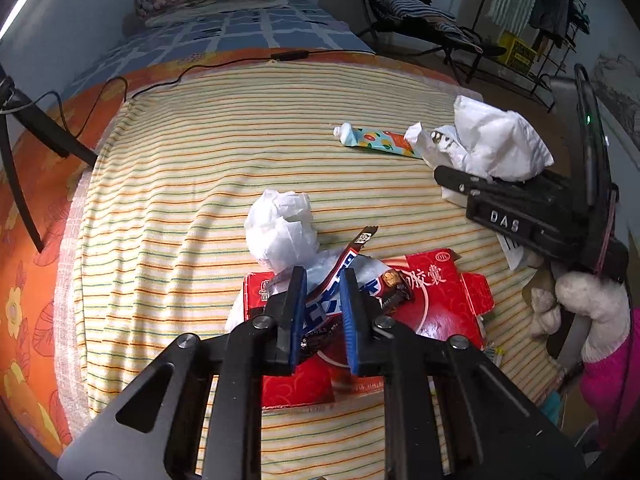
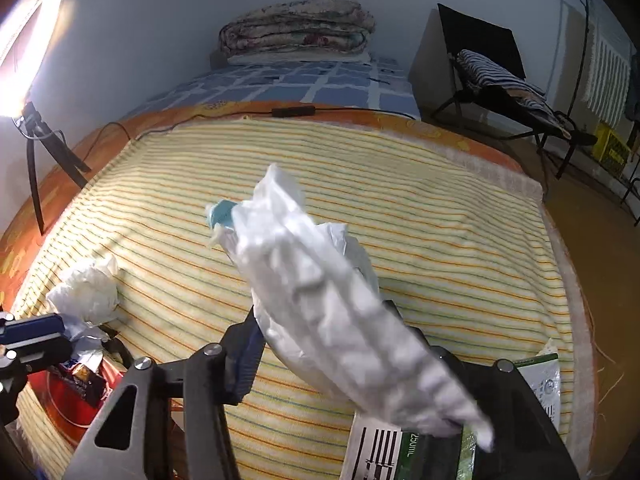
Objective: Collect trash
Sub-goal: 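Grasp the chocolate bar wrapper with the left tool while the right tool grasps the white plastic bag, then carry the wrapper and bag to the basket and open the left tool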
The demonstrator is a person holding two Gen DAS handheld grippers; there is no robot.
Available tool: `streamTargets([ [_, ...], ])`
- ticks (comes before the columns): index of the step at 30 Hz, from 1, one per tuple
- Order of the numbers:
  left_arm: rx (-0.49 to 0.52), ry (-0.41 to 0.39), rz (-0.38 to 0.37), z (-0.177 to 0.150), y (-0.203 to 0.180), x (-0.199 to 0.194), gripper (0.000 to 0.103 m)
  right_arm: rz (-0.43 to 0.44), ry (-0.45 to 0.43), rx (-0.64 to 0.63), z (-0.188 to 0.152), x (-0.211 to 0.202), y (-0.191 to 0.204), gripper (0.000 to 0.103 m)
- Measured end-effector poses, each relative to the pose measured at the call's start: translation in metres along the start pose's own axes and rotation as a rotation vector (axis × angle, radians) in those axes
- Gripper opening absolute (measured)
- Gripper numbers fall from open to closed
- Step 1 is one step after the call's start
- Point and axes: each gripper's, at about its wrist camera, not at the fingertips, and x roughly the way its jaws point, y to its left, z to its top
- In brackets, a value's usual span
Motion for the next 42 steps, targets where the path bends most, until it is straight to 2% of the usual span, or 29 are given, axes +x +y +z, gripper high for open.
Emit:
streamTargets([
  [3,0.013,-0.001,-0.005,-0.005,-0.001,-0.004,0.016,0.009,-0.011,0.013,0.001,-0.006,-0.003,0.047],
  [4,0.017,0.003,-0.005,-0.006,-0.001,-0.005,0.020,0.013,-0.018,0.019,0.001,-0.009,-0.004,0.047],
  [6,0.020,0.005,-0.006,-0.010,-0.001,-0.008,0.061,0.023,-0.031,0.029,0.003,-0.015,-0.007,0.047],
  [8,0.011,-0.017,-0.001,-0.013,0.001,-0.013,0.071,0.027,-0.044,0.028,0.004,-0.022,-0.007,0.047],
  [13,0.019,0.003,-0.010,-0.016,-0.001,-0.013,0.071,0.039,-0.058,0.020,0.004,-0.034,-0.006,0.047],
  [20,0.030,-0.034,-0.057,-0.015,-0.009,-0.035,0.071,0.053,-0.068,0.029,0.002,-0.046,-0.008,0.047],
  [23,0.082,-0.023,-0.079,-0.019,-0.022,-0.036,0.071,0.059,-0.070,0.033,0.002,-0.050,-0.009,0.047],
  [27,0.135,0.016,-0.044,-0.023,-0.032,-0.022,0.071,0.067,-0.066,0.032,0.001,-0.052,-0.008,0.047],
  [28,0.131,0.024,-0.039,-0.023,-0.032,-0.018,0.071,0.065,-0.067,0.029,0.000,-0.054,-0.008,0.047],
  [29,0.127,0.023,-0.033,-0.023,-0.032,-0.016,0.065,0.067,-0.069,0.028,0.000,-0.055,-0.007,0.047],
  [32,0.127,0.011,-0.023,-0.021,-0.031,-0.016,0.034,0.078,-0.072,0.024,-0.001,-0.060,-0.005,0.047],
  [34,0.102,0.007,-0.042,-0.019,-0.026,-0.017,0.028,0.080,-0.074,0.016,-0.002,-0.063,-0.003,0.047],
  [35,0.088,0.001,-0.048,-0.018,-0.023,-0.019,0.019,0.082,-0.075,0.013,-0.002,-0.065,-0.002,0.047],
  [38,0.067,-0.007,-0.052,-0.019,-0.017,-0.023,0.011,0.093,-0.078,0.011,-0.005,-0.071,0.001,0.047],
  [42,0.050,-0.024,-0.057,-0.021,-0.011,-0.034,0.011,0.110,-0.084,0.006,-0.008,-0.082,0.006,0.047],
])
